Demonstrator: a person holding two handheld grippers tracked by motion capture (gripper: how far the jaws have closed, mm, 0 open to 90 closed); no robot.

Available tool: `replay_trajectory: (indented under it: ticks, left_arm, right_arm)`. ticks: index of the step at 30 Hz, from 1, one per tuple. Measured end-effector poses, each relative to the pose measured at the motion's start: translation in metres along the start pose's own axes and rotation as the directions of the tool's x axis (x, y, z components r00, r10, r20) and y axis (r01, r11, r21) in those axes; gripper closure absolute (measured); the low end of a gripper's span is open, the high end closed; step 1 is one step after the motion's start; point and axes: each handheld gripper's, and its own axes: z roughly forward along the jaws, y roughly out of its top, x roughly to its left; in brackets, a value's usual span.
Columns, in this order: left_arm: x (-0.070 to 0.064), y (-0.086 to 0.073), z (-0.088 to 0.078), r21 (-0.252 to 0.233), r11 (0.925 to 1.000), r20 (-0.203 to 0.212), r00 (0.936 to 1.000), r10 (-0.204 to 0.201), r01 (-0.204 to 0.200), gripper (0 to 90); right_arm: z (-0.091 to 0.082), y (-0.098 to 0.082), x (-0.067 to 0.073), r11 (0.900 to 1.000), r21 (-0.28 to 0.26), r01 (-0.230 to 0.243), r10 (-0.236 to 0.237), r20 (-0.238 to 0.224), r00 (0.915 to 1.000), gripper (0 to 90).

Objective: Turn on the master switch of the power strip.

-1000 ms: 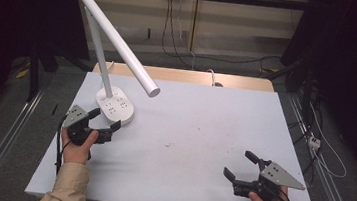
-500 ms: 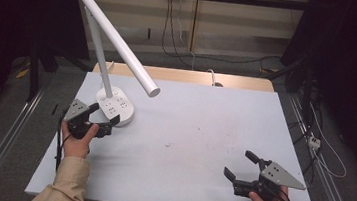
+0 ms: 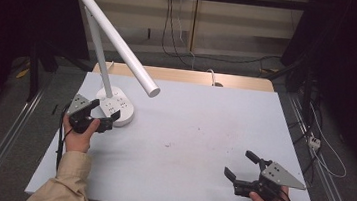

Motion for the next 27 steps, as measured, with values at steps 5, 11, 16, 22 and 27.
replay_trajectory:
  ticks: [5,11,16,22,27]
  left_arm:
    - [0.003,0.000,0.004,0.010,0.9999,-0.004,1.0000,0.006,-0.005,6.5]
    - [0.005,0.002,0.007,0.013,0.9999,-0.011,0.9999,0.009,-0.009,6.6]
    - [0.007,0.004,0.011,0.021,0.9996,-0.011,0.9997,0.021,-0.020,6.6]
    - [0.009,0.004,0.015,0.020,0.9997,-0.012,0.9998,0.013,-0.013,6.7]
    - [0.012,0.002,0.018,0.030,0.9994,-0.014,0.9998,0.015,-0.015,7.2]
  right_arm:
    - [0.000,0.000,-0.001,1.000,0.002,-0.001,0.001,-0.002,1.0000,5.8]
    - [0.000,0.000,-0.001,1.000,0.003,0.001,-0.001,-0.002,1.0000,5.8]
    - [0.000,0.000,-0.001,1.000,0.002,0.001,-0.001,0.000,1.0000,5.8]
    - [0.000,0.000,-0.001,1.000,0.000,-0.001,0.001,-0.001,1.0000,5.7]
    - [0.000,0.000,-0.001,1.000,-0.001,-0.002,0.002,-0.002,1.0000,5.7]
